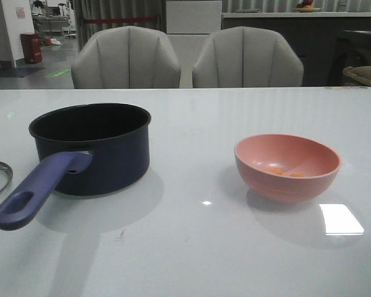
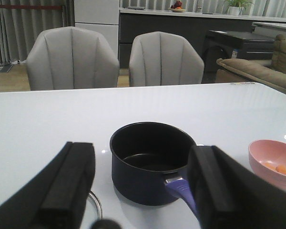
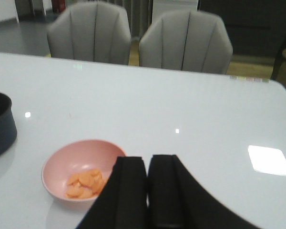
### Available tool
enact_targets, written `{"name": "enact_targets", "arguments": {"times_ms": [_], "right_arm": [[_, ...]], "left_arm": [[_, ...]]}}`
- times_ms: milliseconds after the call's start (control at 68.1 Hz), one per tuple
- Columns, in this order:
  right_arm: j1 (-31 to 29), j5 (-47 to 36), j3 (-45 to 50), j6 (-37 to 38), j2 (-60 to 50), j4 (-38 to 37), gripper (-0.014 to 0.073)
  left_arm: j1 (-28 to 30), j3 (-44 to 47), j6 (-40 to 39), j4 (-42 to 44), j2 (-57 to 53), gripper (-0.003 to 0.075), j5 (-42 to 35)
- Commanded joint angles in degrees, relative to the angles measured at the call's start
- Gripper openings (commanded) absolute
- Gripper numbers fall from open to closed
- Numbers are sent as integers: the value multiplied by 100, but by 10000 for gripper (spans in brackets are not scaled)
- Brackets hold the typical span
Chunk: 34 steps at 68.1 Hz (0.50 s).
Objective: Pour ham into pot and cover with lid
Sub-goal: 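Set the glass lid down beside the saucepan with the left gripper, then grasp the pink bowl rim with the right gripper and lift it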
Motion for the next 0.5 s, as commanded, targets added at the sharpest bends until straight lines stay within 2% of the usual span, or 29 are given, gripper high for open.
{"name": "enact_targets", "arguments": {"times_ms": [0,132,191,323,338,353,411,485], "right_arm": [[-3,-245,-257,4,491,0,161],[-3,-421,-285,16,974,96,167],[-3,-455,-401,48,1255,283,197],[-3,-409,-901,48,2198,515,392],[-3,-409,-901,48,2198,515,392],[-3,-364,-1023,48,2431,547,443],[-3,-254,-1312,48,2966,676,499],[-3,-141,-1601,48,3469,804,519]], "left_arm": [[-46,-156,-8,-19,73,458,-467],[-46,-156,-8,-19,73,458,-467],[-46,-156,-8,-19,73,458,-467],[-46,-156,-8,-19,73,458,-467],[-46,-156,-8,-19,73,458,-467],[-46,-156,-8,-19,73,458,-467],[-46,-156,-8,-19,73,458,-467],[-46,-156,-8,-19,73,458,-467]]}}
